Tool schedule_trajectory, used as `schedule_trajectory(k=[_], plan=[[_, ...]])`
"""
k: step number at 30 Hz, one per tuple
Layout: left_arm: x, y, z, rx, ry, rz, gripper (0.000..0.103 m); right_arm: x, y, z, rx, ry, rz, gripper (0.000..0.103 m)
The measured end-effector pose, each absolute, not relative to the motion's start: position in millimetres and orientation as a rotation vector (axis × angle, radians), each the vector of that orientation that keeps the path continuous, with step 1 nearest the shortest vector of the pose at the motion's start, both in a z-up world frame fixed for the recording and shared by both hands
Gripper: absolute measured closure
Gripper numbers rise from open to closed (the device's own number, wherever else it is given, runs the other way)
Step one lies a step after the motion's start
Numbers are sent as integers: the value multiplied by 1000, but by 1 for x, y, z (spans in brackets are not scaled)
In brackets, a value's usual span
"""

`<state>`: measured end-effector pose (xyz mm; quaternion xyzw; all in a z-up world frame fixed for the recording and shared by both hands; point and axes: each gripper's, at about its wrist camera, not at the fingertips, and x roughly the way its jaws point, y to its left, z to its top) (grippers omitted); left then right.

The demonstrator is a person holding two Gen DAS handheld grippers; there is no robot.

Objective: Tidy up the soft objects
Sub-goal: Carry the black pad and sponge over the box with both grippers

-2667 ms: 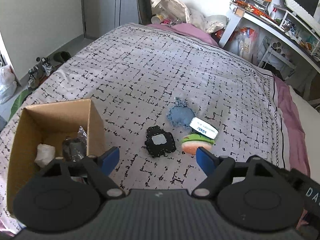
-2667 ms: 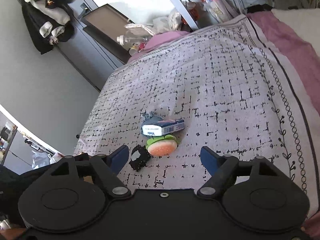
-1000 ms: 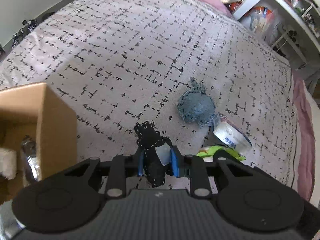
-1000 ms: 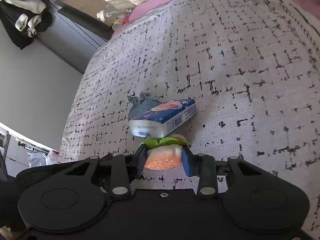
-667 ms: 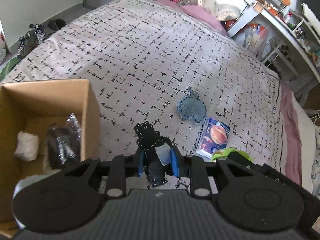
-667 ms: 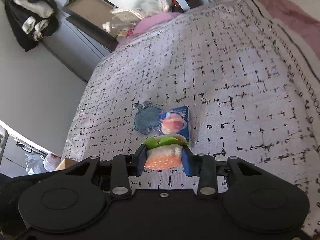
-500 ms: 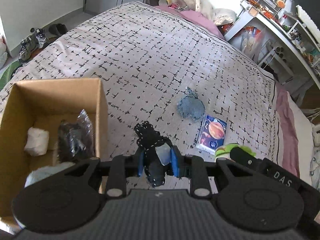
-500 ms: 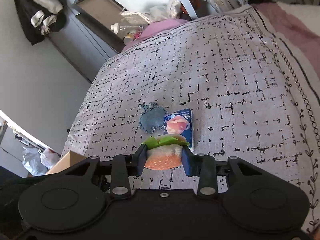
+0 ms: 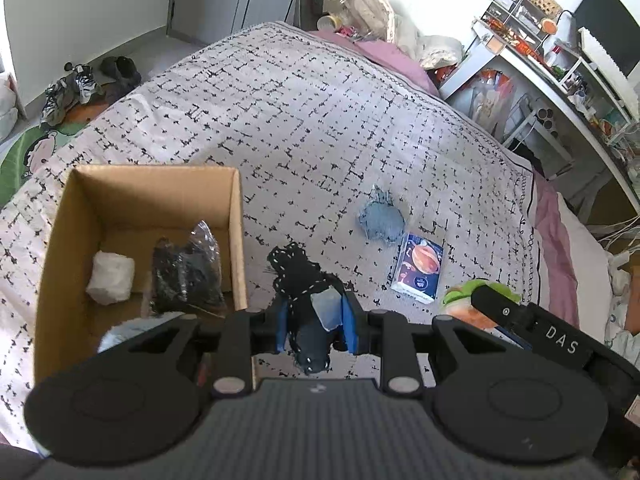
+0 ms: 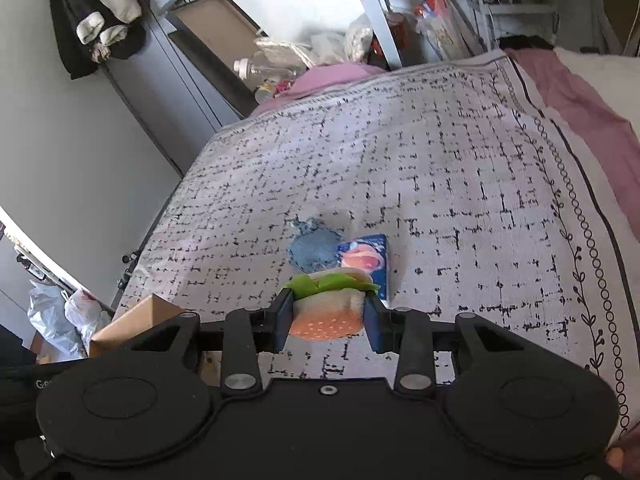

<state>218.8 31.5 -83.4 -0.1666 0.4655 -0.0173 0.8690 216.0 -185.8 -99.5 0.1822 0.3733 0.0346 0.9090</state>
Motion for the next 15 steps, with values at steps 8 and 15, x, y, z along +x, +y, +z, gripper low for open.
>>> schedule_trajectory(k=[8, 15], plan=[[213, 54, -72, -327, 952, -46, 77, 214, -166, -92, 353, 749, 91, 67], [214, 81, -71, -329, 938, -27, 77, 210, -139, -91, 320, 730, 126, 67]])
